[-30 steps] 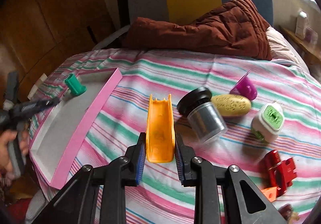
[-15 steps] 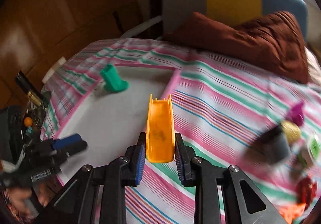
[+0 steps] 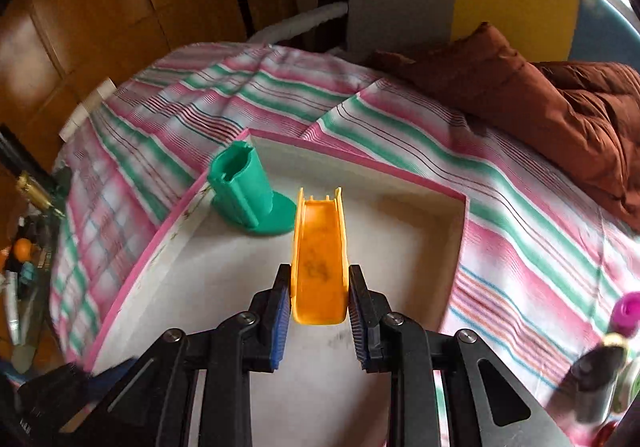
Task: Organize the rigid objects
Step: 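Carry the yellow slide with the right tool and release it in the tray, then move the right tool back toward the remaining toys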
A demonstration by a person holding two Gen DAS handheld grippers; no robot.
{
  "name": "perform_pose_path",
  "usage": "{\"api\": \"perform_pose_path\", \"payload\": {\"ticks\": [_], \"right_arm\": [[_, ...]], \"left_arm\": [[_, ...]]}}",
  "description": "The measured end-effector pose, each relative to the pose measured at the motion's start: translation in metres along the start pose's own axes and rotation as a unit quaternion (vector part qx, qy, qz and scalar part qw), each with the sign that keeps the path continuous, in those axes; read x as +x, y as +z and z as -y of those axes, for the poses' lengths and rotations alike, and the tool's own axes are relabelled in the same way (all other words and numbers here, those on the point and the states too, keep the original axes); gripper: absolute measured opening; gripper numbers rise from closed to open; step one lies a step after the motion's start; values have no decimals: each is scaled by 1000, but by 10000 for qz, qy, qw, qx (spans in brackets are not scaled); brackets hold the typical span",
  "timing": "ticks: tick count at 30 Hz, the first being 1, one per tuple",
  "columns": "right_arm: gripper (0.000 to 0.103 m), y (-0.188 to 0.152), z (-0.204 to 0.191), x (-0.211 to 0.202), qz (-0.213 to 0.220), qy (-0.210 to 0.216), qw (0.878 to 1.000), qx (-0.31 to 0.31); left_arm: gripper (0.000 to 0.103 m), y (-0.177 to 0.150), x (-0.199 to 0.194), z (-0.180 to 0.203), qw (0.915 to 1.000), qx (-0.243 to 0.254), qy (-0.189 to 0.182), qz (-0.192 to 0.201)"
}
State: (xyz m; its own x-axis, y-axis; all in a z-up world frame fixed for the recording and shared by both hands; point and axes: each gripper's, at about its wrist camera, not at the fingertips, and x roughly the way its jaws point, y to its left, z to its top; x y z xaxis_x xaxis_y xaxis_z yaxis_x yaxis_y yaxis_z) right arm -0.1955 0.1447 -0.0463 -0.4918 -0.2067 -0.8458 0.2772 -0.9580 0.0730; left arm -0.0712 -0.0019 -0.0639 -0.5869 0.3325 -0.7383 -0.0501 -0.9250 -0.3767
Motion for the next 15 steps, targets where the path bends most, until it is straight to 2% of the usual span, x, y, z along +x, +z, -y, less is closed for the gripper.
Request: {"api": "perform_pose_path", "payload": {"ticks": [4,6,7,9,15], "right_arm": [[27,10,-5,18,-80,-224,9996,-129],[28,13,-5,21,-33,-196,9997,-153],[31,13,-5,19,42,-193,9997,-167],[50,11,-4,14,177,-208,9996,-118],[52,-1,1,-12,409,-67,9991,84]], "left_arm": [[36,2,-2,-1,10000,-47,-5,31],[36,2,-2,-3,9999,-93,-14,41],[36,2,-2,-3,9999,-98,-3,52],[36,2,-2,-4,9999,-107,5,57],[36,-1,-1,0,10000,-66,-26,39]]}}
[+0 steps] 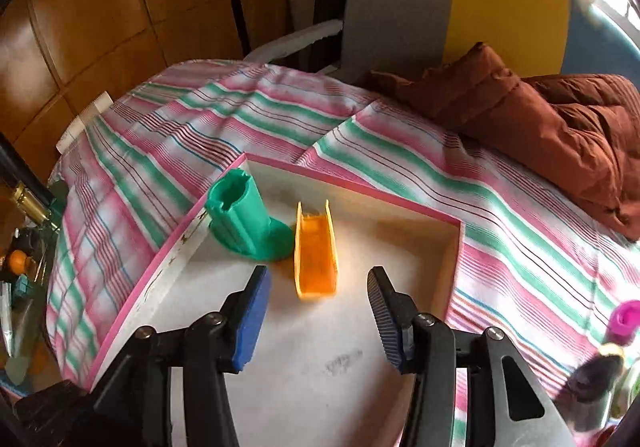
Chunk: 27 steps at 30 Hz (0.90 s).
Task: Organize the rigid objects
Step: 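Move the right tool back toward the remaining toys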
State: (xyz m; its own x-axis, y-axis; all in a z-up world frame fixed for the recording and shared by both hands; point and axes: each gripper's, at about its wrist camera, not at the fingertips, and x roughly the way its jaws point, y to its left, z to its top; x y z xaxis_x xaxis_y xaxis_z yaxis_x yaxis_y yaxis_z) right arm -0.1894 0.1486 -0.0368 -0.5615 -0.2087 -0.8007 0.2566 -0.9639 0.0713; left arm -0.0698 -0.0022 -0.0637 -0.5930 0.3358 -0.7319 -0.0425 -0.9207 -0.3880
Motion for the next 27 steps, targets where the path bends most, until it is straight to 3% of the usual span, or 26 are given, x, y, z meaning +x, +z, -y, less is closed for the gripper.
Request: {"api": "perform_pose_path", "payload": {"ticks": [9,21,27], "right_arm": [[64,-38,18,-49,-5,-109,9994,338],[65,-103,55,-98,-69,-535,9973,499],[65,-139,92,-132,-28,-1090,9918,666]], "left_arm": [[36,-11,-2,16,9998,177,-109,-69],[36,-39,-6,58,9951,915,-343,-174],[36,-53,-15,81,9900,1294,-524,-183]]}}
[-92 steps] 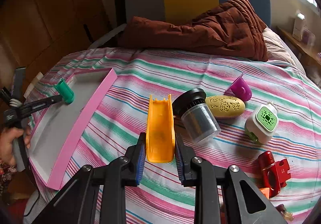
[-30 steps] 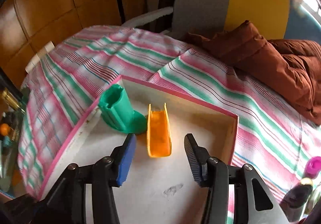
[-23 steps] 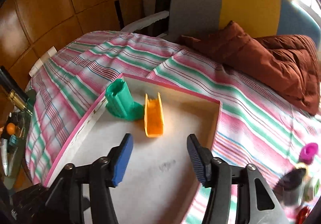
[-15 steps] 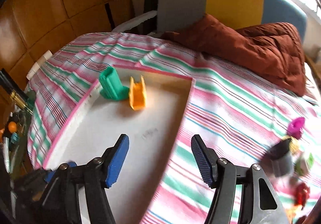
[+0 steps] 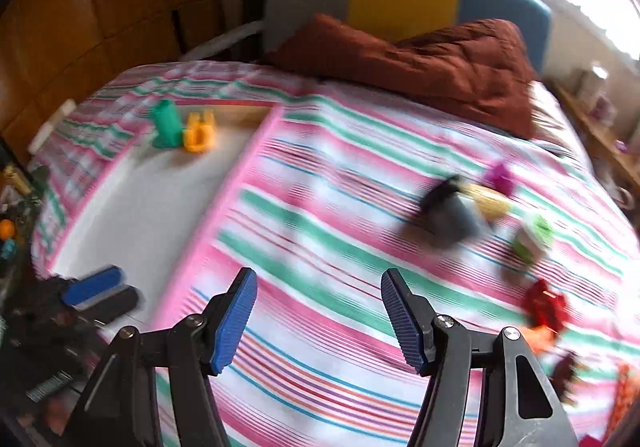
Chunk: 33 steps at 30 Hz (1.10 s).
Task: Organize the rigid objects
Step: 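Move the right tool back toward the remaining toys, then grasp the brown comb-like toy with the right tool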
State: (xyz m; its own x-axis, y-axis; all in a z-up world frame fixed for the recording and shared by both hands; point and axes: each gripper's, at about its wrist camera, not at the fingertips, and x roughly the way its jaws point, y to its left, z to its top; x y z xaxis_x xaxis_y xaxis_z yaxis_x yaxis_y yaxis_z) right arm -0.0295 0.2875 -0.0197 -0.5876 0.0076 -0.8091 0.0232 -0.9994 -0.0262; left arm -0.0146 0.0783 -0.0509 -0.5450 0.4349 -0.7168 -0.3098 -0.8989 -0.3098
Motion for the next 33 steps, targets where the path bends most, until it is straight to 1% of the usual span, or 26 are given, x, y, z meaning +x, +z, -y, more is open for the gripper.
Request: {"api": "perform_pose_path", "payload": {"ticks": [3,5,6,7,8,9,12,14,16,19,20,21,23,25,28,30,33], "right_arm": [[65,-12,36,-13,-43,-646,9976,238],[65,-21,59,-18,-217,-1589,9868,207],[66,-23,66,-18,-327,-1935,9804,146],[67,-27,77,-17,-523,-2236,9732,99],[71,-31,89,-14,-748,-2425,9672,135],[72,-35,100,-11,-916,-2462,9646,240],[72,-46,134,-5,-1236,-2232,9641,735],[70,-51,158,-4,-1342,-2062,9632,1085],[71,-56,179,-6,-1374,-1983,9600,1419],[70,-66,217,-14,-1381,-1365,9527,2337],[70,-68,229,-16,-1398,-1241,9494,2525],[70,-70,239,-18,-1426,-1227,9453,2664],[71,-76,254,-25,-1483,-1389,9363,2866],[71,-84,271,-33,-1503,-1433,9291,3060],[70,-93,290,-45,-1535,-1704,9167,3272],[70,-97,293,-56,-1349,-1588,9171,3398],[70,-96,283,-64,-1079,-1427,9232,3401]], "left_arm": [[36,-5,-5,13,9998,174,-120,28],[36,-8,-6,20,9995,275,-167,-4],[36,-10,-6,24,9993,321,-202,-29],[36,-12,-5,27,9990,366,-229,-66],[36,-13,-4,30,9989,399,-241,-101],[36,-16,-2,34,9985,459,-264,-164],[36,-22,-1,42,9975,586,-292,-247],[36,-24,-4,48,9969,709,-259,-223],[36,-25,-7,51,9965,762,-263,-210],[36,-25,-11,55,9958,848,-265,-203],[36,-26,-11,55,9956,868,-255,-225],[36,-26,-11,56,9956,885,-222,-232],[36,-27,-11,57,9954,913,-188,-223],[36,-27,-12,58,9956,889,-178,-218],[36,-28,-14,61,9958,877,-216,-140],[36,-28,-15,65,9954,923,-240,-122],[36,-30,-13,71,9946,990,-254,-163]]}}
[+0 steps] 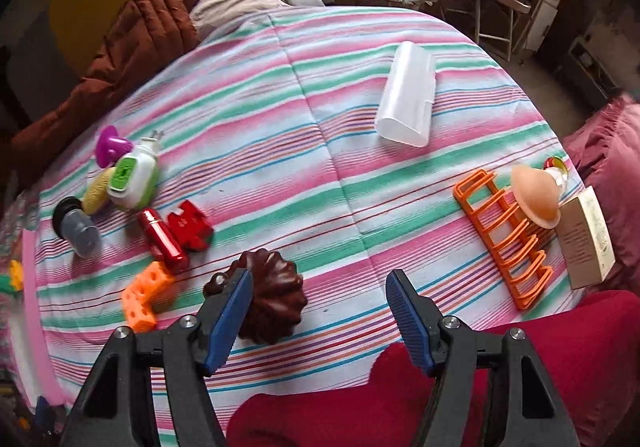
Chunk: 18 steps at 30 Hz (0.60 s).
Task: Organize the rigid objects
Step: 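Grasp the brown comb-like toy with the right tool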
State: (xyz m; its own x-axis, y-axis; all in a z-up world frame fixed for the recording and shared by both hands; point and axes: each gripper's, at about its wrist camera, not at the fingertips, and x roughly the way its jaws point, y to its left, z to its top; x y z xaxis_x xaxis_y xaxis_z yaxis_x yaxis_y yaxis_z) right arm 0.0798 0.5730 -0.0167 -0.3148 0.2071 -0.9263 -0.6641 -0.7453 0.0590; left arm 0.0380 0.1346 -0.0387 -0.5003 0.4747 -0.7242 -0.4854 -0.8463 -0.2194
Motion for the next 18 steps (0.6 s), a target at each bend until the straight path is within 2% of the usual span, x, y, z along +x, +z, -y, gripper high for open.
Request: {"api": "perform_pose_path", "payload": {"ticks": [4,6,10,12,14,16,18], "right_arm": [[62,-5,-24,3,46,205,9994,-293],[53,-7,-34,5,40,282,9990,-359],[52,-4,-37,-1,385,48,9989,-272],[52,1,-30,-3,423,-60,9990,-154],[53,3,-29,-8,366,46,9991,-230],[53,-2,-40,-18,417,108,9966,-700],[53,-12,-64,-24,436,-150,9855,-1636]], "left_arm": [[36,-2,3,9,9999,118,-31,-82],[36,-3,3,14,9998,187,-29,-93],[36,-4,2,17,9996,244,9,-105],[36,-5,3,17,9996,234,23,-133],[36,-5,3,18,9996,221,11,-154],[36,-5,4,19,9996,231,17,-141],[36,-5,5,21,9996,240,5,-146]]}}
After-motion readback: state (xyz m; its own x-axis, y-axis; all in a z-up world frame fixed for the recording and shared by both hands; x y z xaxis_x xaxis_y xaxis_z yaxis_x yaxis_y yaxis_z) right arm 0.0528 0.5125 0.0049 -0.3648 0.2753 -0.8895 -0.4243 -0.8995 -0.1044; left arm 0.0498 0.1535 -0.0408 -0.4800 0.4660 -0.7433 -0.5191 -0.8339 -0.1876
